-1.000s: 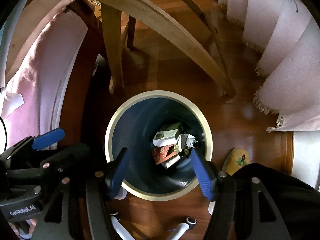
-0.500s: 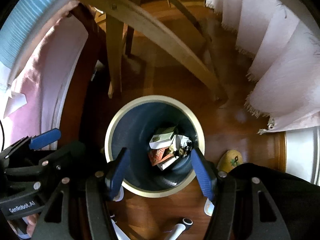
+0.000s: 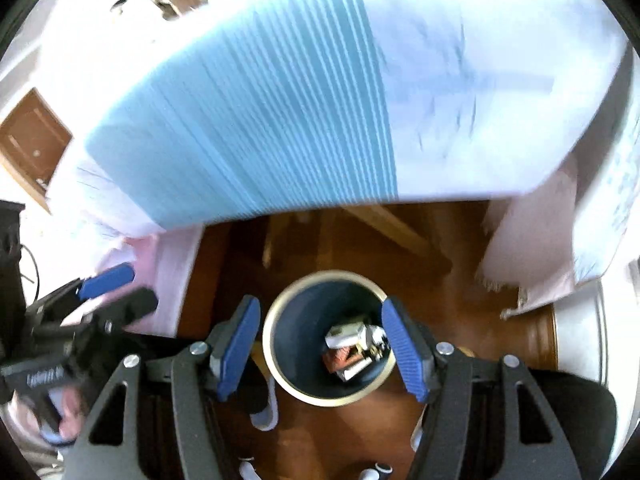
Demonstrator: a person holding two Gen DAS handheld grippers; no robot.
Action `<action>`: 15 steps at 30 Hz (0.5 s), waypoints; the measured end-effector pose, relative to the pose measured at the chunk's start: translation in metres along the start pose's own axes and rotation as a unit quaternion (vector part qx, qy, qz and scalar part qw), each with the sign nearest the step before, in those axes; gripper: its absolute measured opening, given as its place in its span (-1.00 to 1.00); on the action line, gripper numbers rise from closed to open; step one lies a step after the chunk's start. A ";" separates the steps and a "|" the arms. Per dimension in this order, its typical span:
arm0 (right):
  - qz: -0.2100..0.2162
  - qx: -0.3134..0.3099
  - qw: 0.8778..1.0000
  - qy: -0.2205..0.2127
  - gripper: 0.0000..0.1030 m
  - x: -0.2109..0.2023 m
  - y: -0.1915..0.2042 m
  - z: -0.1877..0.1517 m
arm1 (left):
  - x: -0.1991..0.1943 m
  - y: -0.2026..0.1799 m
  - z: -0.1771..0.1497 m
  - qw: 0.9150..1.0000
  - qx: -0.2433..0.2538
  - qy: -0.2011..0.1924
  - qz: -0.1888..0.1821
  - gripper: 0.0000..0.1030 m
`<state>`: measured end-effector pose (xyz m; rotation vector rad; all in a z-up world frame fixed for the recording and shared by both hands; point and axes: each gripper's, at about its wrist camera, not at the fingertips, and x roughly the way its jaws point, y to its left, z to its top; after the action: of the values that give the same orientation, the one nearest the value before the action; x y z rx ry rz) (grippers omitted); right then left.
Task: Collect trash
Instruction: 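Raise both tools from the bin back toward the table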
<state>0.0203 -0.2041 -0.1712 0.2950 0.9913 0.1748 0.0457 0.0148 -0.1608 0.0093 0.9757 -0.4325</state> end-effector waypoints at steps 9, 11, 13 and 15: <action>0.036 -0.077 0.987 -0.133 0.24 -0.094 0.037 0.060 | -0.071 -0.008 0.085 0.995 0.022 -0.093 0.009 0.56; 0.040 -0.087 0.983 -0.157 0.24 -0.108 0.041 0.078 | -0.082 -0.008 0.108 0.993 0.024 -0.112 0.006 0.56; 0.035 -0.100 0.978 -0.178 0.24 -0.115 0.044 0.097 | -0.088 -0.009 0.128 0.991 0.032 -0.127 0.009 0.57; 0.024 -0.109 0.976 -0.187 0.24 -0.116 0.043 0.113 | -0.092 -0.012 0.153 0.989 0.044 -0.140 0.020 0.57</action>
<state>0.0525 -0.2141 -0.0071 0.1421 0.5853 0.2605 0.1188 0.0057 0.0019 0.0462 0.6792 -0.4265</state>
